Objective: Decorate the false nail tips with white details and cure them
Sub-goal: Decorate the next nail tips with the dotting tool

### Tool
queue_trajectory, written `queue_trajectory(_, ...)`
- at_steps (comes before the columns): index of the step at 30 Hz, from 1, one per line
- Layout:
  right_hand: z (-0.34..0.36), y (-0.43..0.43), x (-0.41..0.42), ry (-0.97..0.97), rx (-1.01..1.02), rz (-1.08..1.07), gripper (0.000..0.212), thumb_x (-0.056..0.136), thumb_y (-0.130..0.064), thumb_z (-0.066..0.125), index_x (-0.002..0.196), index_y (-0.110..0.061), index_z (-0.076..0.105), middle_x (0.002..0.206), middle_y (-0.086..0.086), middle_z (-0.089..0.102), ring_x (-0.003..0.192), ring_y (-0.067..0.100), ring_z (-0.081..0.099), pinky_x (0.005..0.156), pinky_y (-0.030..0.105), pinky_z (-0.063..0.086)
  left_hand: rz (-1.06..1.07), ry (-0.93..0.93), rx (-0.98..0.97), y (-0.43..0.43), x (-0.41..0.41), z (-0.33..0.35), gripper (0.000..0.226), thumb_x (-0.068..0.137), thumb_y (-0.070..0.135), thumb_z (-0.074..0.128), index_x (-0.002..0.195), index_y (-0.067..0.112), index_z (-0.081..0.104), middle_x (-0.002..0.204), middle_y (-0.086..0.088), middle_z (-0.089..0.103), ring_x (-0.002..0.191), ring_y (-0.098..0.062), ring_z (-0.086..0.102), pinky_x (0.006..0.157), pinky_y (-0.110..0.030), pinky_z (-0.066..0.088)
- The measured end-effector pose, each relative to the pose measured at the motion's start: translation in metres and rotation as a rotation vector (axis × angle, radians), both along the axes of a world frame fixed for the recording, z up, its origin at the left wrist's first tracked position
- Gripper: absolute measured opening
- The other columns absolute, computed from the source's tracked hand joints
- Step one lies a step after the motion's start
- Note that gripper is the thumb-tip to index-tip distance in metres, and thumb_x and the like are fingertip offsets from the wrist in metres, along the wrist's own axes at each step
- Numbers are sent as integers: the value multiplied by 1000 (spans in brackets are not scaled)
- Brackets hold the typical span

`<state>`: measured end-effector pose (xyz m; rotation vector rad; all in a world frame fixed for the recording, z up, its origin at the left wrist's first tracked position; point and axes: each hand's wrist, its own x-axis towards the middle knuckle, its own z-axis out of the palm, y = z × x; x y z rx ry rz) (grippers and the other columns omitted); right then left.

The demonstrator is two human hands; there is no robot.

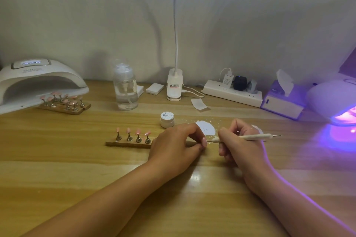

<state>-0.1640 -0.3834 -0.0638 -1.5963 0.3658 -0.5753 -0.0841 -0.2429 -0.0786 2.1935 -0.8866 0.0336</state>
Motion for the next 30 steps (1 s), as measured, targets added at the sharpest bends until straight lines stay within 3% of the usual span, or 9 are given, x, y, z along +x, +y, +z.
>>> queue_trajectory(10,2,1,-1,41,-24,14,28,80,-4,61,61,-14,44,47,12,59,38,13,47,39,21,38,8,-12,12,0,-1,2,17,85,38,68,75,47,57,86,34,63,68,16,50,57,-22,30)
queue_trajectory(30,0,0,0,33,-30,-5,32,81,-3,61,56,-17,45,47,12,59,38,13,47,39,20,40,17,-3,17,0,-1,2,8,85,40,67,81,44,61,90,35,63,67,13,51,58,-23,31)
